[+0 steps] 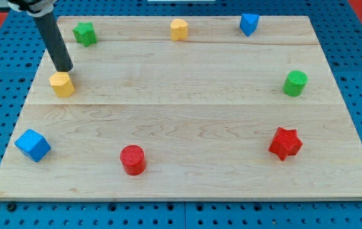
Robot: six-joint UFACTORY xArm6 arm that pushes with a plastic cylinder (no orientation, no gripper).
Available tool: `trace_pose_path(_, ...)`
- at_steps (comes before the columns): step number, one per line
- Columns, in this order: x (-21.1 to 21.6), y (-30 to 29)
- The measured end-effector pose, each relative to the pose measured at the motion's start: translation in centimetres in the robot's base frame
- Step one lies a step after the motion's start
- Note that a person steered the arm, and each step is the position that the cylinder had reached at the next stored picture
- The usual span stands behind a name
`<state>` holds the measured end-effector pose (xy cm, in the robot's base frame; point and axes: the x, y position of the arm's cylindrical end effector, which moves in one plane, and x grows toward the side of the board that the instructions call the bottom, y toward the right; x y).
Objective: Push your hand to the right side of the board
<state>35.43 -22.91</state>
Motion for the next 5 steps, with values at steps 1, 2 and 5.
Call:
trace_pose_path(1, -0.6, 0.1)
trace_pose_path(2, -0.9, 0.4)
trace_pose_path(5, -0.6, 30.1)
